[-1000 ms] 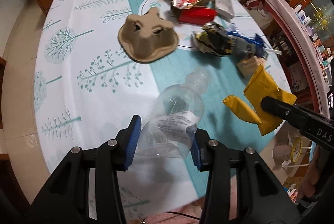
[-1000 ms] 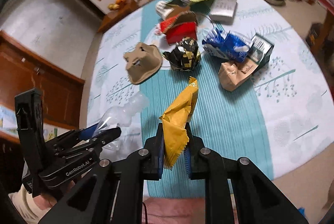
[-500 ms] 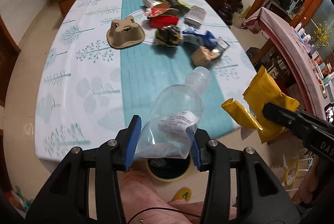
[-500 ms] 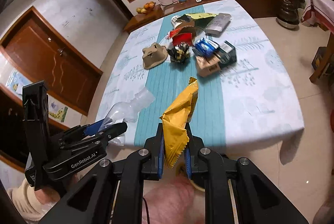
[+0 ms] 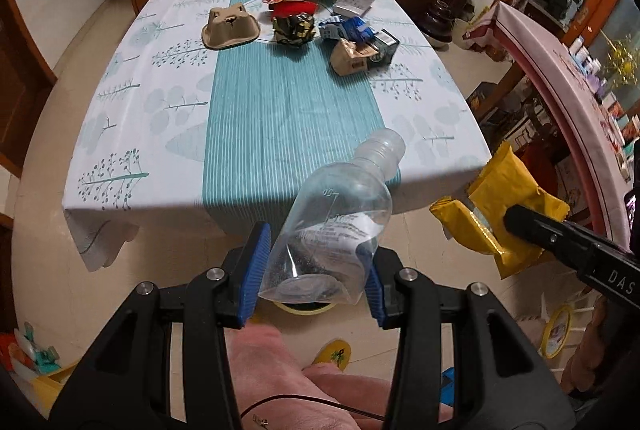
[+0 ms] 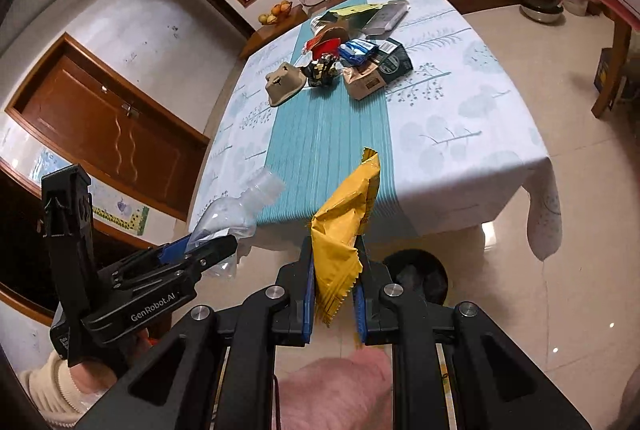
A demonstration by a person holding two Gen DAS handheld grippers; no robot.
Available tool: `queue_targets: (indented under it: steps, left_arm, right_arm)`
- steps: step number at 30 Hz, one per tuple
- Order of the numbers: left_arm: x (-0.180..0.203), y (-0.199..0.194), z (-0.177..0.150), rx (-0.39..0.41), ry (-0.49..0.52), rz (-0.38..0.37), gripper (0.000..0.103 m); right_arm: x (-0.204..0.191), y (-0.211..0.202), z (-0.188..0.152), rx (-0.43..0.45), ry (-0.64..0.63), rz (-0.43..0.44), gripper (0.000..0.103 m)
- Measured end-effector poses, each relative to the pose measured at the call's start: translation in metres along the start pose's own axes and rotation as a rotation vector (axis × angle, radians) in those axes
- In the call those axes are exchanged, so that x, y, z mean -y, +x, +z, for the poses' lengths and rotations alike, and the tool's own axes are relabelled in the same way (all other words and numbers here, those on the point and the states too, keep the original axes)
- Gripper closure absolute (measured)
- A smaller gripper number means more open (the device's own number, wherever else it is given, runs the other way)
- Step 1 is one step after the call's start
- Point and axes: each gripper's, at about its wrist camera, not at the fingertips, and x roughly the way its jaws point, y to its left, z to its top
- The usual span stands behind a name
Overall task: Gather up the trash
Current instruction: 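Carry the bottle and yellow wrapper in both grippers over the black trash bin, then open both grippers to drop the bottle and wrapper into the bin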
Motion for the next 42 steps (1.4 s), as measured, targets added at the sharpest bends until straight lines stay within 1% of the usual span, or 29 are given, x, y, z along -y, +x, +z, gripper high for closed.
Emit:
queue_targets:
  steps: [7, 10, 13, 16, 18, 22, 26, 30, 34, 39, 42]
  left_arm:
    - [0.022, -0.001, -0.008, -0.008, 0.104, 0.018, 0.063]
    - [0.028, 0.006, -0.011, -0.017, 0.143, 0.019, 0.063]
    - [0.031, 0.021, -0.020, -0.050, 0.165, 0.010, 0.063]
    - [0.030, 0.044, -0.033, -0.096, 0.160, -0.016, 0.063]
    - [0.028, 0.067, -0.046, -0.133, 0.151, -0.032, 0.063]
    - [0.026, 0.117, -0.069, -0.194, 0.142, -0.036, 0.063]
    - [0.021, 0.156, -0.087, -0.214, 0.140, -0.038, 0.063]
    - [0.010, 0.201, -0.104, -0.228, 0.157, -0.011, 0.063]
    - [-0.011, 0.246, -0.117, -0.258, 0.121, -0.007, 0.063]
    - [-0.031, 0.287, -0.125, -0.274, 0.080, -0.009, 0.063]
    - [-0.036, 0.305, -0.132, -0.282, 0.076, -0.014, 0.063]
  right_arm:
    - [0.014, 0.004, -0.018, -0.014, 0.057, -0.016, 0.088]
    - [0.022, 0.016, -0.030, -0.037, 0.074, -0.037, 0.088]
    - [0.036, 0.043, -0.053, -0.093, 0.097, -0.075, 0.088]
    - [0.050, 0.072, -0.076, -0.141, 0.129, -0.102, 0.088]
    - [0.061, 0.094, -0.091, -0.172, 0.152, -0.118, 0.088]
    - [0.081, 0.139, -0.117, -0.209, 0.174, -0.154, 0.088]
    - [0.098, 0.178, -0.136, -0.224, 0.189, -0.175, 0.088]
    - [0.117, 0.220, -0.155, -0.239, 0.219, -0.187, 0.088]
    - [0.130, 0.260, -0.171, -0.256, 0.248, -0.193, 0.088]
    - [0.141, 0.299, -0.188, -0.269, 0.272, -0.203, 0.088]
    - [0.147, 0.320, -0.194, -0.268, 0.278, -0.203, 0.088]
